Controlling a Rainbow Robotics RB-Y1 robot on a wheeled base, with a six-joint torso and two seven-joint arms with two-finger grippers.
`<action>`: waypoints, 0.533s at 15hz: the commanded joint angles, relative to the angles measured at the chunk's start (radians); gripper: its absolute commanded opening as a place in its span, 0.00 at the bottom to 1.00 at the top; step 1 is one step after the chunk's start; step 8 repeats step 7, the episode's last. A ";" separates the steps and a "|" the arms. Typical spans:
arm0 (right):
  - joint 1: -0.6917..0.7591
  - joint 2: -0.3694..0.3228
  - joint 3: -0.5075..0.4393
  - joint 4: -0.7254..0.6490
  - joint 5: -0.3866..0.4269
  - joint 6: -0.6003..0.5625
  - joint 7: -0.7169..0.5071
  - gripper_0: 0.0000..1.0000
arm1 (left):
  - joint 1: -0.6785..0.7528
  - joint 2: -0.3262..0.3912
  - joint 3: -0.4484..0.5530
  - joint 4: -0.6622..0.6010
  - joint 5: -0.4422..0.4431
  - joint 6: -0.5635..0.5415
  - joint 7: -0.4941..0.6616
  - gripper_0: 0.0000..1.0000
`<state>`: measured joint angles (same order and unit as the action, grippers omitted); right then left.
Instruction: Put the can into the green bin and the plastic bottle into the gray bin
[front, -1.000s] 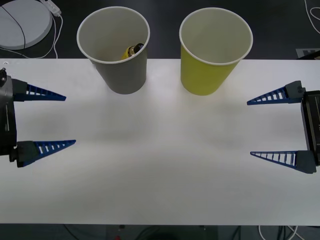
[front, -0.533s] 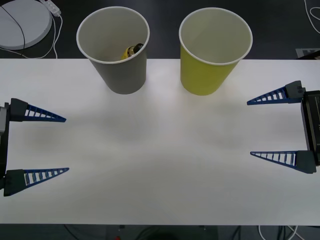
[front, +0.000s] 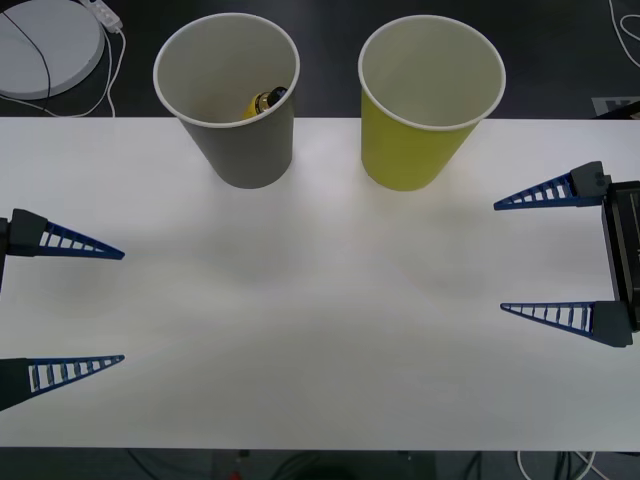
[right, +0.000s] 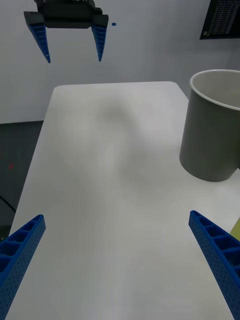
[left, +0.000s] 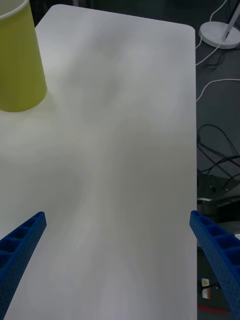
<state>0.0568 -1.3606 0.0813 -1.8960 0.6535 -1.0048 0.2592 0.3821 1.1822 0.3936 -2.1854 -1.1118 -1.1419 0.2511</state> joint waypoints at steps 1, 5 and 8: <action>0.000 0.000 0.000 0.000 0.000 0.000 0.000 1.00 | 0.000 -0.018 -0.001 0.007 0.000 0.002 -0.003 1.00; 0.000 0.000 0.000 0.000 0.000 0.000 0.000 1.00 | 0.000 -0.018 -0.001 0.007 0.000 0.002 -0.003 1.00; 0.000 0.000 0.000 0.000 0.000 0.000 0.000 1.00 | 0.000 -0.018 -0.001 0.007 0.000 0.002 -0.003 1.00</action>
